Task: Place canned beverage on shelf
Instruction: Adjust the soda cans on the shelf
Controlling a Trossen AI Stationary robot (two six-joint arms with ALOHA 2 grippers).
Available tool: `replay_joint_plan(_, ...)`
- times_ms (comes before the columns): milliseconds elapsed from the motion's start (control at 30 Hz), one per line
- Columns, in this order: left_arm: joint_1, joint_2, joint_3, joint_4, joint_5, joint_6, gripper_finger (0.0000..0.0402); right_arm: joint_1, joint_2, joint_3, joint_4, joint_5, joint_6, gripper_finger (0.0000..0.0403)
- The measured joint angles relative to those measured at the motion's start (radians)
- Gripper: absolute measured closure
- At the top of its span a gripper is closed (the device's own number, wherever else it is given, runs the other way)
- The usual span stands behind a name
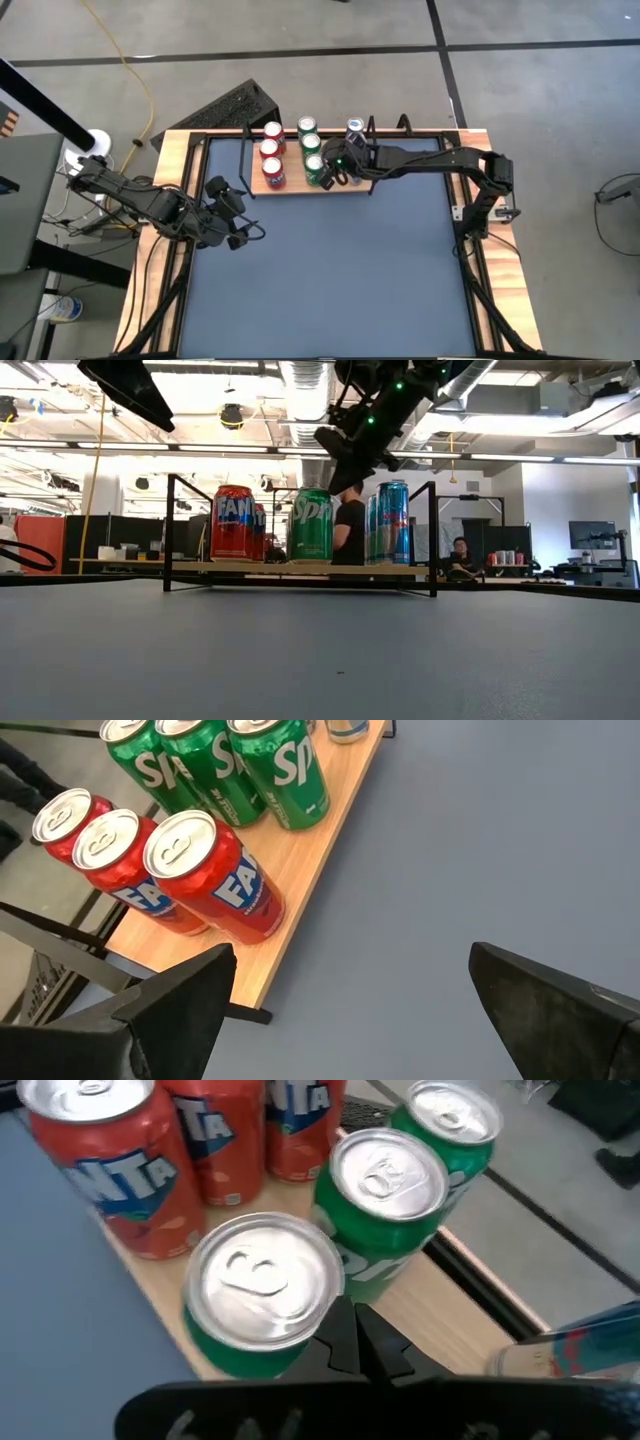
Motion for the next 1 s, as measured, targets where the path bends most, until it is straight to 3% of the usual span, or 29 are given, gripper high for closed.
replay_joint_plan(800,0.000,0.000,0.000,-0.008,0.003,-0.018,0.0010,0.032,0.001,0.000,-0.013,-0.016,0.038,0.0403)
replay_joint_plan(1000,0.000,0.000,0.000,-0.008,0.028,-0.025,0.0010,0.015,0.001,0.000,0.013,0.023,-0.007,0.0403)
